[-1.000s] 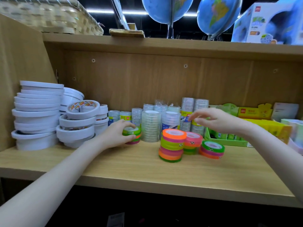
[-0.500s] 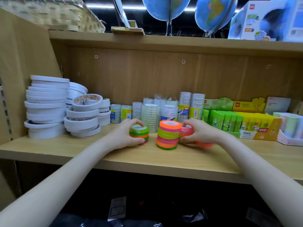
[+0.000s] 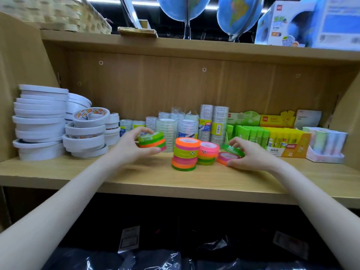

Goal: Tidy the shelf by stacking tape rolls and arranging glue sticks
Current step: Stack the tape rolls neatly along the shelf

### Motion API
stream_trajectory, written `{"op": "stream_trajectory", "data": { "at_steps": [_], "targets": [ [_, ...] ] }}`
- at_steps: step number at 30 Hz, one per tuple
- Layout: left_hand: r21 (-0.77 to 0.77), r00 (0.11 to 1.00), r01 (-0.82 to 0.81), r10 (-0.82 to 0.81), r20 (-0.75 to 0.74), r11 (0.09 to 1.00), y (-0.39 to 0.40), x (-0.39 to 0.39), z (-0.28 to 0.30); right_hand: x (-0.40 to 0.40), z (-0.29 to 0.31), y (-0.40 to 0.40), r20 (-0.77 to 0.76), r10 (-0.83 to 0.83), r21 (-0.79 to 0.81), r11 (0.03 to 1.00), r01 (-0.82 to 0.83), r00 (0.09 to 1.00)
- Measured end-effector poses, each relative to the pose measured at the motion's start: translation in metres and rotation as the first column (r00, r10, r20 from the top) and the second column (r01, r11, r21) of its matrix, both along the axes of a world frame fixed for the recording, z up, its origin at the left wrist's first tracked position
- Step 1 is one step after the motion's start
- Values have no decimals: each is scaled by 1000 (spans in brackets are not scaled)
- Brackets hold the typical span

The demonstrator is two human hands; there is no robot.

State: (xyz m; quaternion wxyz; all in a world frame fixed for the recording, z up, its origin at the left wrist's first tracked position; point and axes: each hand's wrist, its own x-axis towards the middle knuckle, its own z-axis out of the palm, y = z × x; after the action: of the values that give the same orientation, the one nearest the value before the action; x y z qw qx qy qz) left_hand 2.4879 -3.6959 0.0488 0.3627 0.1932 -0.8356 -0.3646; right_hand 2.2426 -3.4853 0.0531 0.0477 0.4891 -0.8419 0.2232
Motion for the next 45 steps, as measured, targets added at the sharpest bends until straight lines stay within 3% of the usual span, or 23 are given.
{"op": "stream_trajectory", "data": {
  "at_steps": [3, 5, 9, 12, 15, 17, 19, 21, 24, 29, 36, 39, 42, 45],
  "targets": [
    [34, 980, 48, -41, -193, 998, 14, -7, 22, -3, -6, -1, -13, 55, -10, 998, -56, 998],
    [-12, 967, 111, -111, -230, 994, 27, -16, 36, -3, -8, -1, -7, 79, -56, 995, -79, 997],
    [-104, 982, 165, -173, -72, 981, 48, -42, 41, -4, 1, 1, 89, 47, -314, 949, -17, 995],
    [-63, 971, 238, -237, 30, 969, 56, -51, 32, 4, 24, 2, 157, 198, -521, 849, -89, 968],
    [-75, 982, 187, -189, -21, 979, 57, -53, 25, 17, 37, -11, 94, 346, -343, 891, -296, 934],
    [20, 987, 158, -157, -40, 987, 55, -51, 16, 20, 32, -24, 110, 387, -229, 906, -356, 915],
    [35, 988, 143, -144, 50, 989, 54, -50, 1, 22, 26, -31, 204, 430, -269, 888, -372, 879],
    [-48, 979, 122, -112, 171, 991, 54, -49, -13, 21, 19, -33, 319, 481, -336, 863, -378, 816],
    [-136, 984, 41, -16, 176, 990, 50, -49, -18, 22, 10, -38, 457, 515, -351, 854, -385, 725],
    [-144, 977, -13, 43, 211, 990, 36, -53, -12, 23, 11, -37, 387, 419, -261, 904, -338, 821],
    [-106, 975, 86, -62, 213, 991, 26, -63, -10, 30, 13, -29, 294, 379, -191, 923, -334, 878],
    [31, 984, 174, -175, 44, 984, 27, -62, -8, 29, 33, -30, 258, 353, -235, 926, -296, 900],
    [86, 976, 196, -185, -119, 977, 25, -67, -1, 37, 56, -45, 152, 374, -330, 892, -310, 915],
    [89, 967, 199, -181, -180, 976, 23, -73, 2, 46, 62, -67, 86, 361, -261, 908, -329, 929]
  ]
}}
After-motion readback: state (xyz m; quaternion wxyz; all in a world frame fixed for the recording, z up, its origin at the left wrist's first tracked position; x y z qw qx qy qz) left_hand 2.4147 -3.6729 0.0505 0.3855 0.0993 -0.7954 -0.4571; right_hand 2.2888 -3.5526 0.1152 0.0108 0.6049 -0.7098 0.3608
